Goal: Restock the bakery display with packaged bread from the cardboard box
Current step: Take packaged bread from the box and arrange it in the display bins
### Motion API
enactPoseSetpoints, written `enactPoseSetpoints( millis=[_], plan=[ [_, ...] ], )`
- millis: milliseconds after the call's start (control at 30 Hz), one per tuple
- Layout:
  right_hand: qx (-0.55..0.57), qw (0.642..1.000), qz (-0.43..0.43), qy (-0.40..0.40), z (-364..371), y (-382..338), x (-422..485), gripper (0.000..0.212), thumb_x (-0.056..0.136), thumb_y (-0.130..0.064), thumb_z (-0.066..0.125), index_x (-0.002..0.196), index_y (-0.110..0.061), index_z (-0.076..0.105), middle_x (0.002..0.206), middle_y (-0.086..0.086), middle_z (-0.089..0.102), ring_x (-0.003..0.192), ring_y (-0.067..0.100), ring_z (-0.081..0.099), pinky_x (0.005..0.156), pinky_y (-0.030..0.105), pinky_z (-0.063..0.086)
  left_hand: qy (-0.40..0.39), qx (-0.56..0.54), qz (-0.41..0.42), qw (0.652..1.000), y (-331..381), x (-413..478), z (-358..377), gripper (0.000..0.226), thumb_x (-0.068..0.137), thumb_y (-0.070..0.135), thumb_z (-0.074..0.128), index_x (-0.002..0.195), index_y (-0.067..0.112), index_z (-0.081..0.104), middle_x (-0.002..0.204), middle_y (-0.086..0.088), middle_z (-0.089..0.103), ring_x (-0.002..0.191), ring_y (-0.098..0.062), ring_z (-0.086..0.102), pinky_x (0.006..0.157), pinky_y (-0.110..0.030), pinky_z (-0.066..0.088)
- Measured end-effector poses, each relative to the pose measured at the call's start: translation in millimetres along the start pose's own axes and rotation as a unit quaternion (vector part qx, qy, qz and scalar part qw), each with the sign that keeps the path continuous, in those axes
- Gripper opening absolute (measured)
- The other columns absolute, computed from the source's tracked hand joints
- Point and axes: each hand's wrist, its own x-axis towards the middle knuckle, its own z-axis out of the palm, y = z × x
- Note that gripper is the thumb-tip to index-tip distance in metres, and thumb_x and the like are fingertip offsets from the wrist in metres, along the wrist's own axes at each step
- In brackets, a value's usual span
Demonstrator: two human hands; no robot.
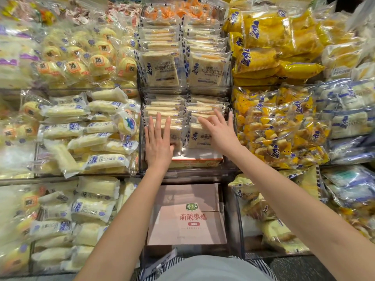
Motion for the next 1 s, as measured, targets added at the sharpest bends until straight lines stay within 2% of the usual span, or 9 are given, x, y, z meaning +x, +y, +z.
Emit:
enactPoseSetpoints(
  millis=[167, 267, 400, 567, 700, 833, 933, 1000],
  plan=[
    [0.007, 1.000, -0.030, 0.009, 6, 0, 1, 0.079, 0.086, 0.005, 0.053, 0.154, -0.020, 0.022, 0.155, 0.006, 0.029, 0.151, 0.032, -0.002, 0.117, 0.058, -0.010, 0.003, 0.006, -0.025, 1.000, 10, -2, 1, 0.113, 0.082, 0.027, 0.077, 0.156, 0.019, -0.008, 0.164, -0.009, -0.012, 0.149, -0.033, -0.016, 0.121, -0.046, -0.008],
    [-0.003, 1.000, -0.006, 0.023, 7, -4, -2, 0.083, 0.085, 0.000, 0.060, 0.155, -0.020, 0.019, 0.160, 0.012, 0.019, 0.150, 0.035, -0.006, 0.116, 0.054, -0.013, 0.006, -0.002, -0.035, 0.999, 13, -7, -2, 0.109, 0.083, 0.030, 0.075, 0.157, 0.018, -0.005, 0.165, -0.010, -0.011, 0.149, -0.035, -0.016, 0.120, -0.050, -0.009],
    [0.014, 0.999, 0.020, 0.042, 5, -13, -13, 0.084, 0.087, -0.012, 0.068, 0.155, -0.017, 0.019, 0.160, 0.018, 0.015, 0.150, 0.036, -0.006, 0.118, 0.048, -0.012, 0.004, -0.019, -0.016, 1.000, 11, -17, -10, 0.104, 0.086, 0.032, 0.072, 0.157, 0.017, -0.002, 0.164, -0.011, -0.012, 0.149, -0.034, -0.017, 0.122, -0.051, -0.006],
    [0.055, 0.994, 0.028, 0.086, -6, -21, -47, 0.074, 0.090, -0.012, 0.063, 0.153, -0.016, 0.025, 0.158, 0.019, 0.021, 0.150, 0.036, 0.001, 0.119, 0.043, -0.009, 0.034, -0.084, -0.018, 0.996, 15, -35, -25, 0.093, 0.088, 0.025, 0.070, 0.157, 0.017, 0.010, 0.165, -0.009, -0.006, 0.151, -0.030, -0.012, 0.122, -0.049, -0.002],
    [0.070, 0.991, 0.041, 0.105, -16, -15, -87, 0.072, 0.090, -0.016, 0.065, 0.152, -0.015, 0.029, 0.157, 0.017, 0.025, 0.150, 0.036, 0.005, 0.121, 0.047, -0.001, 0.035, -0.158, -0.028, 0.986, 38, -52, -30, 0.082, 0.089, 0.019, 0.067, 0.155, 0.018, 0.019, 0.165, -0.008, 0.000, 0.152, -0.027, -0.010, 0.121, -0.056, 0.014],
    [0.113, 0.978, 0.117, 0.129, -17, 0, -127, 0.065, 0.093, -0.022, 0.063, 0.150, -0.015, 0.034, 0.156, 0.015, 0.028, 0.150, 0.033, 0.005, 0.122, 0.048, 0.003, 0.032, -0.214, 0.005, 0.976, 74, -73, -29, 0.075, 0.089, 0.014, 0.065, 0.153, 0.017, 0.025, 0.165, -0.008, 0.005, 0.152, -0.026, -0.007, 0.121, -0.052, 0.011],
    [0.181, 0.953, 0.187, 0.158, -14, 15, -154, 0.060, 0.095, -0.022, 0.062, 0.149, -0.014, 0.037, 0.154, 0.017, 0.029, 0.150, 0.033, 0.006, 0.123, 0.048, 0.009, 0.034, -0.226, 0.052, 0.972, 107, -89, -29, 0.071, 0.090, 0.013, 0.065, 0.152, 0.012, 0.030, 0.164, -0.012, 0.012, 0.152, -0.028, -0.002, 0.122, -0.046, 0.005],
    [0.223, 0.931, 0.236, 0.165, -13, 27, -176, 0.059, 0.095, -0.022, 0.061, 0.148, -0.015, 0.037, 0.155, 0.015, 0.028, 0.150, 0.032, 0.005, 0.123, 0.047, 0.010, 0.035, -0.233, 0.082, 0.968, 132, -103, -30, 0.069, 0.089, 0.012, 0.065, 0.150, 0.009, 0.034, 0.162, -0.014, 0.019, 0.151, -0.031, 0.004, 0.122, -0.044, 0.007]
  ],
)
